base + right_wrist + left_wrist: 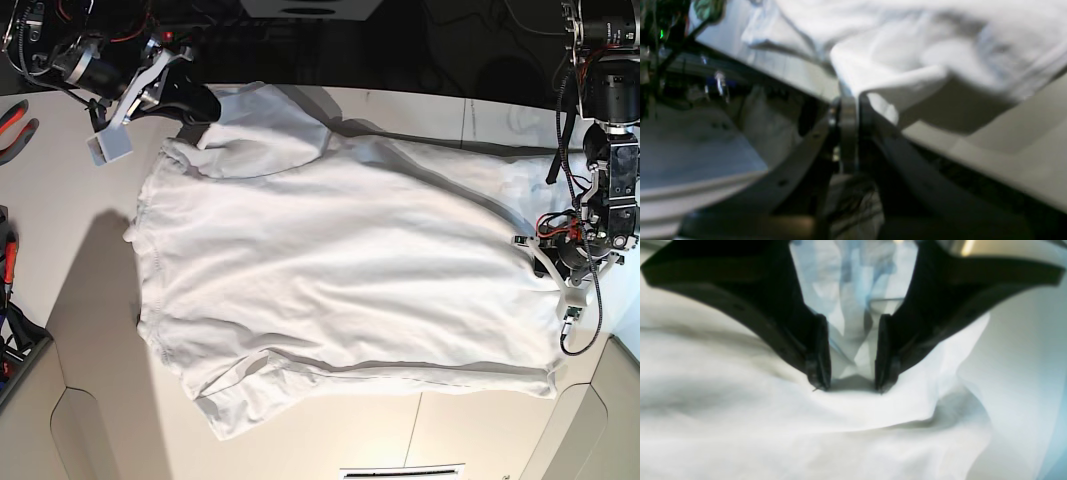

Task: Layout the t-shirt on the table in an organized manner, then fold the t-shirt properly
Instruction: 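Pull the collar corner with the right gripper away from the shirt body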

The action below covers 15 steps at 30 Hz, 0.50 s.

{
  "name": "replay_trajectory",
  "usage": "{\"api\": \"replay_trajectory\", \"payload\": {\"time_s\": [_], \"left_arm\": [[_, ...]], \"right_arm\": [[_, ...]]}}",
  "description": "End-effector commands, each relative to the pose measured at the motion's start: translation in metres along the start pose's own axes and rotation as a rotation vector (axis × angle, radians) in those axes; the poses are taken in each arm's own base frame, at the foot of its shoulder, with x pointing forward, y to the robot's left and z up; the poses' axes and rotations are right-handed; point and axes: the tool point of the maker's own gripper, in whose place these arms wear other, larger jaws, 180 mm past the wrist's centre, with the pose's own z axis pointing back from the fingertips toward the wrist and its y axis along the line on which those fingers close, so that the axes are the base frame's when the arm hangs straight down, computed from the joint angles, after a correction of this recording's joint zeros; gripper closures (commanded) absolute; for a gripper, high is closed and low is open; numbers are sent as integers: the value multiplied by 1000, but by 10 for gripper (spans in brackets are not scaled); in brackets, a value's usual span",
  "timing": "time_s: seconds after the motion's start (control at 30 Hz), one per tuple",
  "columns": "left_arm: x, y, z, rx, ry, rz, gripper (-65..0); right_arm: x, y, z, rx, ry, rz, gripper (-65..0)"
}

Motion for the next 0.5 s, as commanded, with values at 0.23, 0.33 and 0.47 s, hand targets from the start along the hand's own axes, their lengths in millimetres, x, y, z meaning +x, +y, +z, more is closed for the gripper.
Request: {"api": "replay_trajectory", "payload": {"time_s": [0.23, 0.33, 0.47], "left_arm": [[19, 11, 4, 20, -47, -5, -261], [19, 11, 4, 20, -47, -5, -261], [19, 11, 4, 20, -47, -5, -261]], "right_arm": [[-23, 25, 12, 94, 59, -25, 0], [-32, 28, 14, 102, 82, -42, 0], [-36, 29, 15, 104, 89, -46, -214]]}}
